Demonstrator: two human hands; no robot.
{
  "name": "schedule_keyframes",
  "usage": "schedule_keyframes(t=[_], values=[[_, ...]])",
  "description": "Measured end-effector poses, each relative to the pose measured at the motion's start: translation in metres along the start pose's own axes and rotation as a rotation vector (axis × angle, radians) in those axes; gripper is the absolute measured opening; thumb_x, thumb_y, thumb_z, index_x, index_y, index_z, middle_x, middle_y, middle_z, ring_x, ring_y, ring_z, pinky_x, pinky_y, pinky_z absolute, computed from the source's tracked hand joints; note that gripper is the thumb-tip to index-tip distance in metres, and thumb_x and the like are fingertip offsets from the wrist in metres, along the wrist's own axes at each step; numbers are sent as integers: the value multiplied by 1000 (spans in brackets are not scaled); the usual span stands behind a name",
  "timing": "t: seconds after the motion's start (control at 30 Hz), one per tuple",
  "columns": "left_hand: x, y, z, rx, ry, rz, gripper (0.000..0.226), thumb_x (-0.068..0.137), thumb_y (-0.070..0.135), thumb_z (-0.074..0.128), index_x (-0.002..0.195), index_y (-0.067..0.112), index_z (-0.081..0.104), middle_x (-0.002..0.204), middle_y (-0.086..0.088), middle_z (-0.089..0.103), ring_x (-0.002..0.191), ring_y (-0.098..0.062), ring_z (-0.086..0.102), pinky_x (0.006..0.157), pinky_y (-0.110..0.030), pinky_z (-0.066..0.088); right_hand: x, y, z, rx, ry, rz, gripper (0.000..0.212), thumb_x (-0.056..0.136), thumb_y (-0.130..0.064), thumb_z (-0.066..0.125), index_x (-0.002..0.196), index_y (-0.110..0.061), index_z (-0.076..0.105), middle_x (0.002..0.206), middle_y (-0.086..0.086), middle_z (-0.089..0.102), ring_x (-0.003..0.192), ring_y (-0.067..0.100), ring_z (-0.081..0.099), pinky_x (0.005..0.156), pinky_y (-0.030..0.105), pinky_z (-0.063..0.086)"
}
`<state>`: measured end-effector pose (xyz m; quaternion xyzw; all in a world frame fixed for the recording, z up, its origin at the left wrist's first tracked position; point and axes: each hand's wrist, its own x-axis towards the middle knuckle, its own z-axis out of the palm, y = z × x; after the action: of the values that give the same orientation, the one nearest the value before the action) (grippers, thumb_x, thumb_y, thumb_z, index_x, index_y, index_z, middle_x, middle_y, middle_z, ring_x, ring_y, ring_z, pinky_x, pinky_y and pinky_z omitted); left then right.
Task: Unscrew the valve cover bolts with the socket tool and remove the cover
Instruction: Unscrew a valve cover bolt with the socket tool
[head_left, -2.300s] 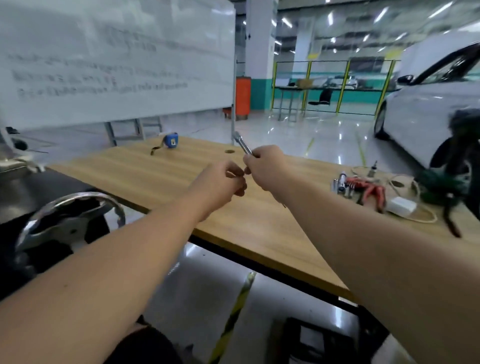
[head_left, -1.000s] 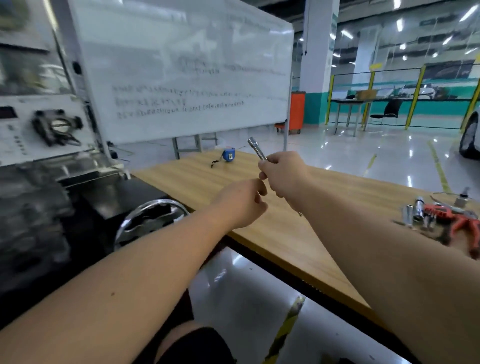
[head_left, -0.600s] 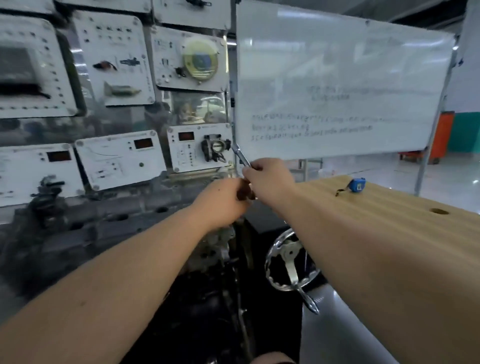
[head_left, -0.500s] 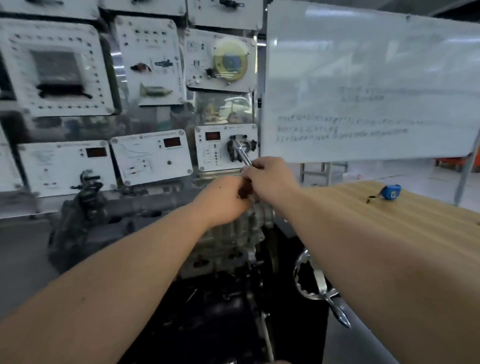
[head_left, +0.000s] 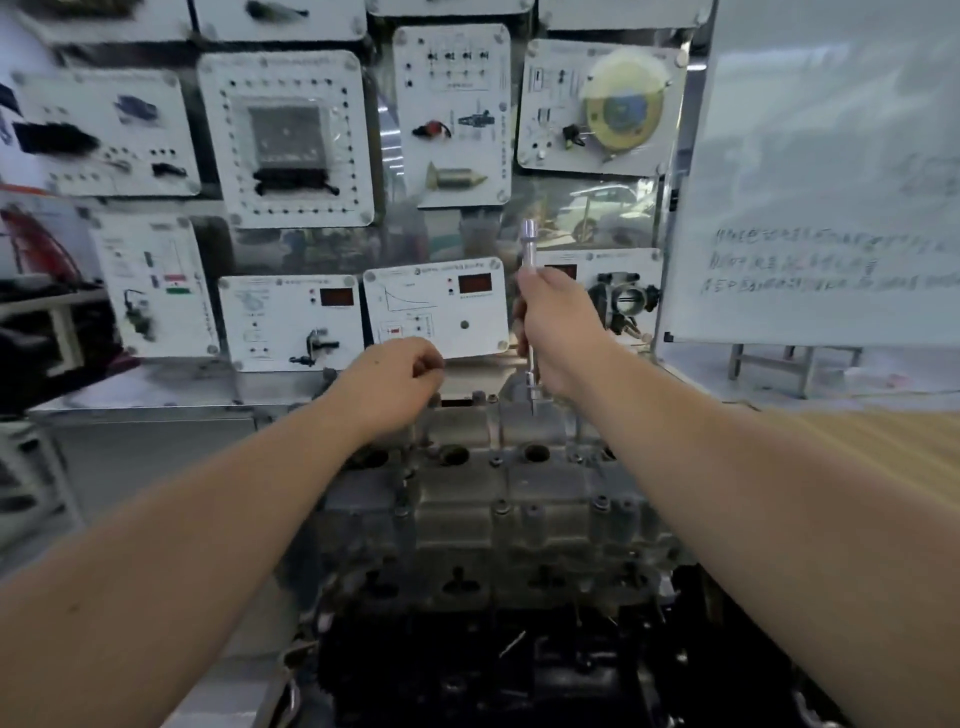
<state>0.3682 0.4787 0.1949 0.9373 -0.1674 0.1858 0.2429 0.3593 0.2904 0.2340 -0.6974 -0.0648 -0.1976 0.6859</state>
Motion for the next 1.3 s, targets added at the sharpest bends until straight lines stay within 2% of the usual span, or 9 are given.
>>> schedule_keyframes(t=[0.17,0.37,0.57,0.7,0.87,1.0,1.07,1.13,1.3], values=[[34,-4,9,-174,-48,-51,11,104,34,54,104,32,65,104,13,69,87,0,60,64,-20,41,42,8,21,46,11,-91,40,107,-49,39,90,-20,60,64,-5,47,57,13,40,56,32,34],[59,4,38,-346,-142,-23,11,93,32,73,103,28,68,102,15,71,97,0,67,82,-19,50,59,37,31,207,-77,-114,42,107,-48,42,83,-15,54,57,-5,38,52,14,30,53,32,27],[61,1,54,-634,-159,-51,7,95,20,73,101,18,75,91,6,80,81,-6,76,74,-17,55,56,47,30,226,-143,-163,40,107,-46,44,83,-16,56,57,-5,38,53,14,31,53,32,28],[58,-4,59,-624,-142,6,7,99,21,68,95,22,74,81,11,78,74,1,71,64,-8,48,53,49,29,224,-183,-194,40,105,-49,45,83,-17,57,56,-5,41,52,14,34,53,33,30],[56,-8,61,-577,-114,13,9,99,26,67,97,22,75,87,6,78,73,3,67,66,-12,47,52,54,31,262,-230,-209,40,97,-55,48,79,-22,59,57,-4,45,52,14,36,54,33,31],[56,-7,62,-510,-115,34,18,100,33,64,97,20,77,95,-7,77,83,-21,68,84,-46,53,56,56,28,269,-256,-211,41,95,-58,49,79,-23,63,57,-4,47,50,12,40,54,31,36],[56,-6,62,-504,-121,46,21,100,33,64,97,16,77,100,-19,75,86,-34,65,92,-53,52,57,57,26,235,-285,-227,41,96,-58,48,81,-23,65,57,-4,48,51,13,42,54,31,36],[57,-6,63,-492,-117,51,22,99,33,66,96,15,77,99,-22,73,80,-37,62,83,-48,53,57,58,24,172,-302,-240,41,95,-58,48,81,-26,68,59,-4,51,54,13,45,54,31,38],[59,-5,65,-482,-84,56,17,97,37,68,85,27,75,90,-16,72,67,-12,55,65,-31,40,53,52,18,57,-176,-341,28,101,-45,49,99,-23,66,64,-4,66,59,11,60,62,30,53]])
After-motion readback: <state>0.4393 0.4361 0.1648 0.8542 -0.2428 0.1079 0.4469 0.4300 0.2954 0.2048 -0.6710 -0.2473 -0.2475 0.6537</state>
